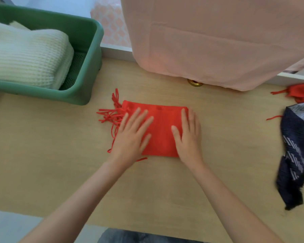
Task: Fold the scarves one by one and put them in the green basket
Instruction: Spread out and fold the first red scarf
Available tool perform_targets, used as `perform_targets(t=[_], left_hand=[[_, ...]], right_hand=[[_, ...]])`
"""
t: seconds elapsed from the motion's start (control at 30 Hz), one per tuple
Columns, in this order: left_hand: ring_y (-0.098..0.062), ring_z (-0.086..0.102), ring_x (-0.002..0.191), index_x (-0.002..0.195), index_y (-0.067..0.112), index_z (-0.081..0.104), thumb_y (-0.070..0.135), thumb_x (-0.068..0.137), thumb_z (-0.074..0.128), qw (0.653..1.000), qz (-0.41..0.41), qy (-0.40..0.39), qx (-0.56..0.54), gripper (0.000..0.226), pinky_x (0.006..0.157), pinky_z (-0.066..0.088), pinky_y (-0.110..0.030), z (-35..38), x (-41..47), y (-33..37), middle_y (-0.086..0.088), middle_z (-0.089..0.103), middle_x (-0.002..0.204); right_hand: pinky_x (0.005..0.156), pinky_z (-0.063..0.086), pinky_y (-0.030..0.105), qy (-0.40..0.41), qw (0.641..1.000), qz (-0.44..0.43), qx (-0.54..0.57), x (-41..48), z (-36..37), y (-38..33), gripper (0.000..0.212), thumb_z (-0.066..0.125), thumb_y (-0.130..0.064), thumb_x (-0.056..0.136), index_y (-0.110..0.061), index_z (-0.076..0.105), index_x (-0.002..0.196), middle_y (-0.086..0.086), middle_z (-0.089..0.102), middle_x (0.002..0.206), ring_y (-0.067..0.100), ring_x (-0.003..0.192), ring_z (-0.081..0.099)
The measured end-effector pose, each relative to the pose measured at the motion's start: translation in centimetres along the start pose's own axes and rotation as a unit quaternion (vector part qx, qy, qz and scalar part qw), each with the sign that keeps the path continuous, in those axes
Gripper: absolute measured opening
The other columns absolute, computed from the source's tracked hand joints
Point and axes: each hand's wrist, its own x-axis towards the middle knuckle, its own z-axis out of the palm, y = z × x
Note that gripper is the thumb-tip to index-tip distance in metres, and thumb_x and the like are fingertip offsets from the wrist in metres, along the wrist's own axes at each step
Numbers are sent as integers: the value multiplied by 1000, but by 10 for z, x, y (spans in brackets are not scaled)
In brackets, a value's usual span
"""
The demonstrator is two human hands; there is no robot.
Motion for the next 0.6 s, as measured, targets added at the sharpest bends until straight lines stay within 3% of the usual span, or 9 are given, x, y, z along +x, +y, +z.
perform_targets(t=[0.07, 0.17, 0.23, 0.3, 0.37, 0.43, 0.5, 0.6], left_hand=[[-23, 21, 146, 146, 21, 38, 47, 96, 35, 996, 8, -83, 42, 57, 117, 15, -48, 19, -20, -3, -5, 33, 154], [-24, 8, 149, 151, 29, 25, 59, 97, 19, 988, -13, -136, 71, 62, 119, 8, -49, 36, -28, -15, -2, 21, 160], [-28, -1, 149, 151, 34, 22, 64, 94, 22, 987, -66, -132, 67, 64, 117, -3, -54, 38, -23, -16, -3, 13, 161], [-32, -9, 148, 150, 40, 18, 66, 88, 31, 980, -173, -100, 20, 68, 113, -10, -55, 34, -17, -12, -5, 0, 162], [-33, -3, 148, 151, 37, 18, 62, 89, 42, 963, -262, -53, -40, 71, 115, 4, -54, 27, -14, -6, -8, -9, 161], [-33, 10, 147, 152, 28, 24, 45, 90, 59, 946, -310, -3, -95, 74, 116, 19, -48, 20, -12, -3, -16, -5, 159], [-30, 20, 144, 150, 23, 31, 31, 87, 68, 930, -334, 29, -150, 73, 117, 22, -41, 13, -11, -2, -17, 10, 156], [-19, 40, 124, 146, 25, 38, 23, 84, 72, 886, -393, 6, -246, 71, 108, 29, -27, 5, -11, -5, -9, 35, 136]], right_hand=[[120, 6, 41, -52, 996, -24, -62, -10, 13, 4, 65, 20, -53, 96, -21, 19, 152, 6, 3, 160, 26, 147, -2], [119, 8, 47, -83, 990, 6, -116, -11, 26, 7, 65, 15, -58, 94, -29, 14, 152, 2, 1, 160, 34, 146, -2], [120, 4, 45, -89, 989, 21, -114, -8, 28, 5, 65, 14, -59, 93, -33, 9, 152, 0, -4, 160, 34, 146, -3], [120, 4, 41, -76, 995, 24, -63, -8, 25, 5, 63, 23, -57, 95, -33, 11, 152, 4, -6, 160, 30, 147, -4], [119, 8, 36, -54, 996, 60, 47, -10, 16, 5, 63, 44, -45, 96, -31, 17, 152, 11, -4, 159, 25, 147, 1], [117, 14, 33, -41, 985, 114, 124, -11, 8, 5, 66, 55, -30, 95, -30, 20, 151, 15, 11, 155, 26, 143, 16], [113, 19, 33, -48, 982, 138, 117, -14, 2, 0, 66, 57, -23, 94, -29, 22, 150, 14, 29, 145, 26, 134, 28], [107, 26, 28, -72, 973, 165, 144, -17, -2, -6, 68, 60, -16, 92, -29, 26, 149, 11, 40, 132, 25, 124, 37]])
